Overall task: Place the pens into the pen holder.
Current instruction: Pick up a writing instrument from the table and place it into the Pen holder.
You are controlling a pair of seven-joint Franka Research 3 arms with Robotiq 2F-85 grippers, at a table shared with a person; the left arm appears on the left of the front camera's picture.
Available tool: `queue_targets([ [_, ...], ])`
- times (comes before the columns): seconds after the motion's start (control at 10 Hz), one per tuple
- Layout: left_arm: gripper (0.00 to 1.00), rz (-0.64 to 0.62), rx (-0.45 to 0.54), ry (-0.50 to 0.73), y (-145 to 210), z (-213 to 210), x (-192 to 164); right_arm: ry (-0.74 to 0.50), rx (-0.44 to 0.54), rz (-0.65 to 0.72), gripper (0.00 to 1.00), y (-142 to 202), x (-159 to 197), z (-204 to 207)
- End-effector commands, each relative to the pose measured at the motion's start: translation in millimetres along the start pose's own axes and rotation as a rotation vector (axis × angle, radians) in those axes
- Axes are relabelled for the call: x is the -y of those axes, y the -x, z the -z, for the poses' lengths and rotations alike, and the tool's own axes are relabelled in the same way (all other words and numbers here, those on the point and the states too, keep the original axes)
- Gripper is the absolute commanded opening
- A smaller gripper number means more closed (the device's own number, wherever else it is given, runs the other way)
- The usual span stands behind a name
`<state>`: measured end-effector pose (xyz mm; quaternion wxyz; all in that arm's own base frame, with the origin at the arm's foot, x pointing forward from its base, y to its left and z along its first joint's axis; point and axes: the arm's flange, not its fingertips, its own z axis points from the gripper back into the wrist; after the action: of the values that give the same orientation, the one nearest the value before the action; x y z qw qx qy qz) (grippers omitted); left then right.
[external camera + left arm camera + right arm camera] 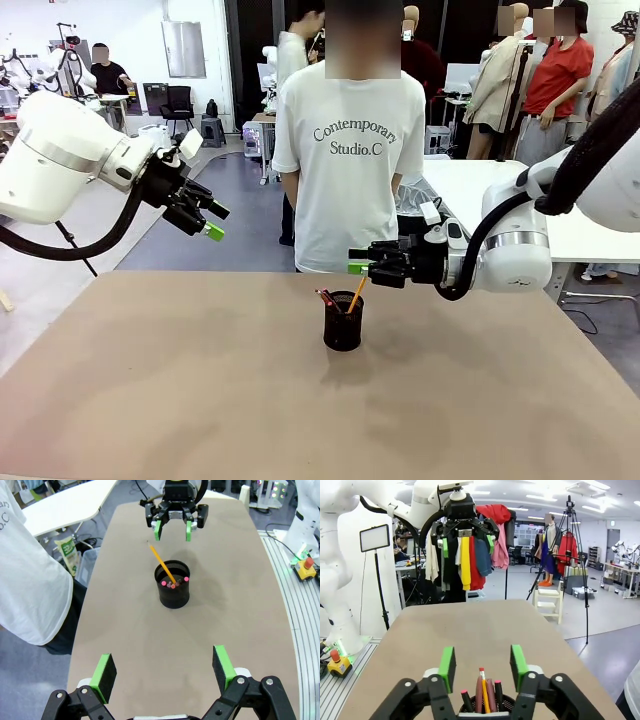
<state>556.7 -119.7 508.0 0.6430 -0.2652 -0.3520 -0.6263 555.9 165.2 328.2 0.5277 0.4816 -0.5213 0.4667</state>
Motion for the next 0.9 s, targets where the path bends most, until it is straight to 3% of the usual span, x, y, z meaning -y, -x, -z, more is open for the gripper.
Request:
queue_targets([
  [0.0, 1.00, 0.000, 0.000, -0.001, -0.1, -2.2, 1.4, -0.021, -0.003, -0.005, 1.00, -4.0, -0.8, -1.3],
  [0.8, 1.00, 0.000, 0.000, -0.001, -0.1, -2.2, 1.4, -0.063, -0.024, -0.001, 1.00, -5.3, -2.1, -3.3],
])
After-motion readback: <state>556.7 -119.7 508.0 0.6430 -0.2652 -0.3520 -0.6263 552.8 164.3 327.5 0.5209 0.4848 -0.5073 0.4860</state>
